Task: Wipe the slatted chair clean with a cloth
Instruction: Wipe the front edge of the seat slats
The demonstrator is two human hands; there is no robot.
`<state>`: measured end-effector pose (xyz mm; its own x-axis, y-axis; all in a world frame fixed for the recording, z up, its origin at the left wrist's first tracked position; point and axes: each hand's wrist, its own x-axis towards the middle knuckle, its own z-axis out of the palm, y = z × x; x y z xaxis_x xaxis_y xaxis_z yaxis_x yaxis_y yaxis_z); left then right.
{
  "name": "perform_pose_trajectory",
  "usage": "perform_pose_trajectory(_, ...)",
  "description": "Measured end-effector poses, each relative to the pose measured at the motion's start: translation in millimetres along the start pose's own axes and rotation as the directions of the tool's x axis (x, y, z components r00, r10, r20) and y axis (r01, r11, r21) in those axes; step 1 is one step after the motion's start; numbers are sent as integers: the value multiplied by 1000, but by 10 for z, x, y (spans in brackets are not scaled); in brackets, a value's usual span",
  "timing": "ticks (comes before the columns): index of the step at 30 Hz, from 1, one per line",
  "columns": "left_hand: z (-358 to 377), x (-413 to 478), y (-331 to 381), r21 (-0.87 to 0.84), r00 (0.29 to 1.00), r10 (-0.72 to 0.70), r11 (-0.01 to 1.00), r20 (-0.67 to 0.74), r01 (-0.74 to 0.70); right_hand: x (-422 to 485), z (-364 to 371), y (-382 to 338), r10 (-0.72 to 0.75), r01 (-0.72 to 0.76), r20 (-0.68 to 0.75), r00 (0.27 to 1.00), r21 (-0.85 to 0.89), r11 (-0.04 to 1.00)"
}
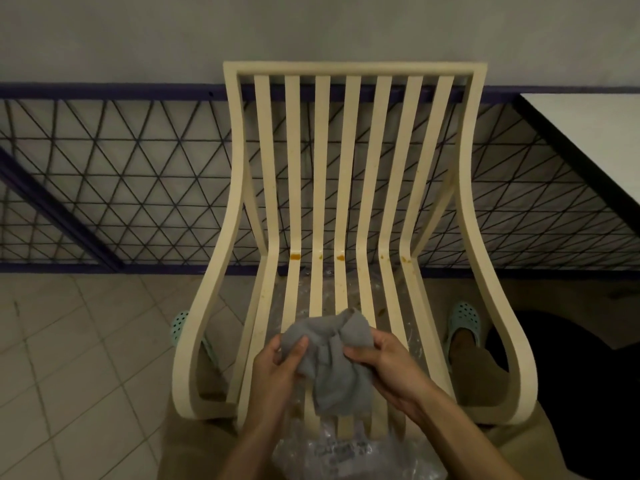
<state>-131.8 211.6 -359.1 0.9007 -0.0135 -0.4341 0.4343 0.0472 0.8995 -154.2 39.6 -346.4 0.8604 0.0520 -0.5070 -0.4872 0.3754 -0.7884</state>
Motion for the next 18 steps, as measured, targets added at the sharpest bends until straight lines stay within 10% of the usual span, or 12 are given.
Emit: perform_pose_trajectory(18, -96, -80, -120, 67, 999, 43, 997, 11, -44, 188, -46, 107, -77, 61, -138, 987, -117, 991)
